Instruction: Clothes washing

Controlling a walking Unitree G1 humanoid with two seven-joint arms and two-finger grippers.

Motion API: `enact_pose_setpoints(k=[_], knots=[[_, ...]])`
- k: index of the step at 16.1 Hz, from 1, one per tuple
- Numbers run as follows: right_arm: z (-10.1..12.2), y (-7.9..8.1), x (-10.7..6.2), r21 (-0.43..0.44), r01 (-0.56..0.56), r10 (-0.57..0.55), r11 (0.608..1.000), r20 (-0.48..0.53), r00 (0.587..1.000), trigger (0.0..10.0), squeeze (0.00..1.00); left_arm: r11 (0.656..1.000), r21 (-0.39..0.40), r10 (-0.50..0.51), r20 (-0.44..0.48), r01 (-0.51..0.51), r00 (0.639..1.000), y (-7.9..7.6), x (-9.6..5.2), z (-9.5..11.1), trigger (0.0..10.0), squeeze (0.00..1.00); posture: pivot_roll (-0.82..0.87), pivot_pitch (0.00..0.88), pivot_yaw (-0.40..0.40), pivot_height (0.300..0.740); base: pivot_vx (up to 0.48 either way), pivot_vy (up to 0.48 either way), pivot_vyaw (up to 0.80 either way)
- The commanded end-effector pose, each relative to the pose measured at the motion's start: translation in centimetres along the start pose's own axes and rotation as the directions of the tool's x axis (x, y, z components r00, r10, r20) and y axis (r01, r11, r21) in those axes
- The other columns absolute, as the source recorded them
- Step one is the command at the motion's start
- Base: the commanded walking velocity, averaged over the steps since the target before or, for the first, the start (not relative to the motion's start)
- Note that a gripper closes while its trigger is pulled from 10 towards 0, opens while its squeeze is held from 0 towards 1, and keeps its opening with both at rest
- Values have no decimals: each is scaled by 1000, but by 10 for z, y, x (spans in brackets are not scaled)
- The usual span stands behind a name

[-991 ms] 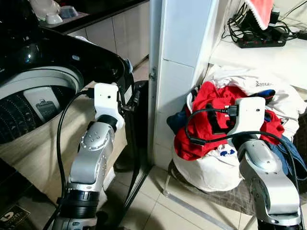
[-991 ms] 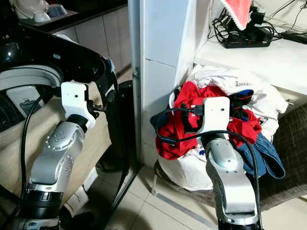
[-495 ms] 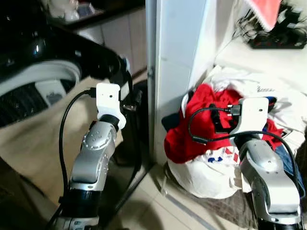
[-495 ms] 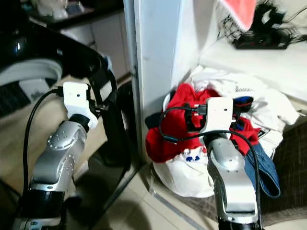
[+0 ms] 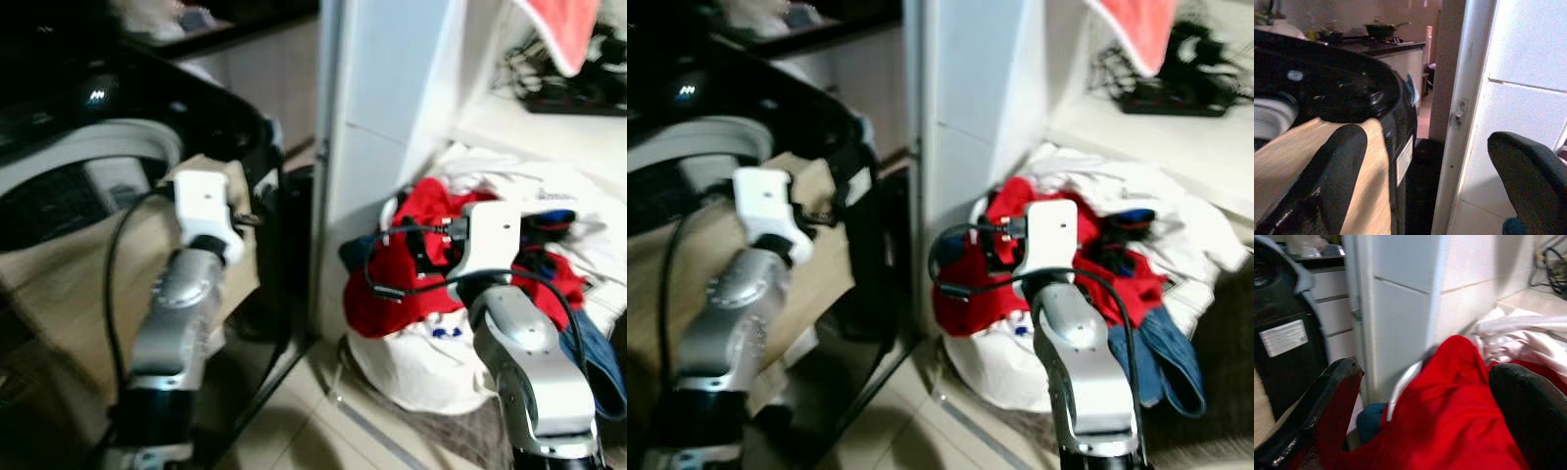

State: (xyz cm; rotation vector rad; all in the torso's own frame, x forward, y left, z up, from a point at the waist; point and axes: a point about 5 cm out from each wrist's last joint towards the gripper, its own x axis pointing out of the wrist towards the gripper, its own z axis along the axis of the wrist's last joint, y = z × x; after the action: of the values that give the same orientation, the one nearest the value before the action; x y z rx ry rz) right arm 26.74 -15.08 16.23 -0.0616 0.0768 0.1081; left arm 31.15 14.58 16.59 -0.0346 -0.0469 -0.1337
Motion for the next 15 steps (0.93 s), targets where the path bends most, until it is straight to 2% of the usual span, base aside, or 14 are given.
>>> enact_pose_setpoints(k=[1,11,15], knots=[[3,-5,-1,-9,5,-5,1000,10,1000,10000,0,1000,-10,-15,7,15,1000,-6,0,3,10000,0,-120,0,14,740,281,0,0],[1,-1,-1,-4,-13,13,1000,7,1000,10000,0,1000,-3,-3,3,3,1000,-2,-1,3,10000,0,-113,0,14,740,269,0,0],[6,-11,-3,33,70,-71,997,22,997,10000,0,998,-26,-53,16,53,998,-10,-1,5,10000,0,-127,0,26,740,0,0,0]])
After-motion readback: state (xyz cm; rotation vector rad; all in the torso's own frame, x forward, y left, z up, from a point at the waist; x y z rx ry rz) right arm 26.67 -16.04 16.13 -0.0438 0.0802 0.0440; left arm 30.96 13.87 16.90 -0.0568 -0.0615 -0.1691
